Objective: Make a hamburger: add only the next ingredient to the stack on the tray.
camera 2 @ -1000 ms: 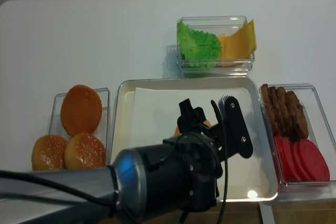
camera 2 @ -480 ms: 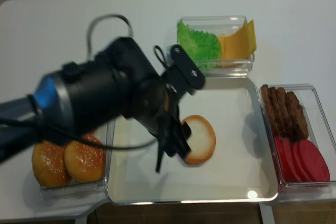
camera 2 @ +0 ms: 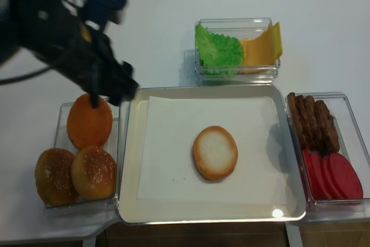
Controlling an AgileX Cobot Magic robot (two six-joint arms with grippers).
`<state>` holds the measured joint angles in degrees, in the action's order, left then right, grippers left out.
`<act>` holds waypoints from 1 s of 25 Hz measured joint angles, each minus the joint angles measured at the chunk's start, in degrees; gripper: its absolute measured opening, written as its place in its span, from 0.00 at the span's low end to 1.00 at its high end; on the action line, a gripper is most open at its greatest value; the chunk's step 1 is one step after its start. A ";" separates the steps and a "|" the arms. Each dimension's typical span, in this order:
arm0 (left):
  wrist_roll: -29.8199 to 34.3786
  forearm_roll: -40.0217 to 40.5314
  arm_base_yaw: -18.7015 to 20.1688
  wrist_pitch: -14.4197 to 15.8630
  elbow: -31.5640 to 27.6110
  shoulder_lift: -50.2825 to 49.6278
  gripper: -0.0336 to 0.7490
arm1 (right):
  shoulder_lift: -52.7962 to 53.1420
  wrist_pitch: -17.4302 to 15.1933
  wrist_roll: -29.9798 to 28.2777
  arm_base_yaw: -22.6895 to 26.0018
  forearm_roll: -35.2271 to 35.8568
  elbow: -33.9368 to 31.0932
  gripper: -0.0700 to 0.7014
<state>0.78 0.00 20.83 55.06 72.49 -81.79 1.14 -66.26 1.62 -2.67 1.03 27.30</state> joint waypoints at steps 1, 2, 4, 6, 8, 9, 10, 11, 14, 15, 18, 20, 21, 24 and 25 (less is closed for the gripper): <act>0.00 0.00 -1.94 0.28 -1.44 1.47 0.62 | 0.00 0.00 0.00 0.00 0.00 0.00 0.70; -0.11 0.00 -3.87 0.51 -2.89 3.37 0.62 | 0.00 0.00 0.00 0.00 0.00 0.00 0.70; -0.11 0.00 -7.32 0.59 -6.85 7.24 0.62 | 0.00 0.00 0.00 0.00 0.00 0.00 0.70; -0.11 0.00 -10.93 0.68 -10.61 11.97 0.61 | 0.00 0.00 0.00 0.00 0.00 0.00 0.70; -0.21 0.00 -13.85 1.18 -14.45 16.70 0.61 | 0.00 0.00 0.00 0.00 0.00 0.00 0.70; -0.21 0.00 -15.13 1.31 -15.93 19.42 0.61 | 0.00 0.00 0.00 0.00 0.00 0.00 0.70; -0.21 0.00 -15.99 1.75 -17.57 22.20 0.61 | 0.00 0.00 0.00 0.00 0.00 0.00 0.70; -0.21 0.00 -16.66 2.39 -19.03 24.52 0.61 | 0.00 0.00 0.00 0.00 0.00 0.00 0.70; -0.78 0.00 -17.50 4.68 -22.63 32.90 0.61 | 0.00 0.00 0.00 0.00 0.00 0.00 0.70; -1.51 0.00 -17.62 5.62 -23.68 35.19 0.61 | 0.00 0.00 0.00 0.00 0.00 0.00 0.70; -2.73 0.00 -17.71 7.48 -26.58 43.01 0.61 | 0.00 0.00 0.00 0.00 0.00 0.00 0.70; -3.09 0.00 -17.71 9.07 -28.21 48.20 0.61 | 0.00 0.00 0.00 0.00 0.00 0.00 0.70; -3.21 0.00 -17.71 9.87 -28.93 50.68 0.61 | 0.00 0.00 0.00 0.00 0.00 0.00 0.70; -3.32 0.56 -17.71 12.79 -31.00 57.56 0.61 | 0.00 0.00 0.00 0.00 0.00 0.00 0.70; -3.45 0.88 -17.71 13.77 -31.73 59.48 0.61 | 0.00 0.00 0.00 0.00 0.00 0.00 0.70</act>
<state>-2.67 0.88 3.12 68.84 40.75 -22.32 1.14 -66.26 1.62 -2.67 1.03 27.30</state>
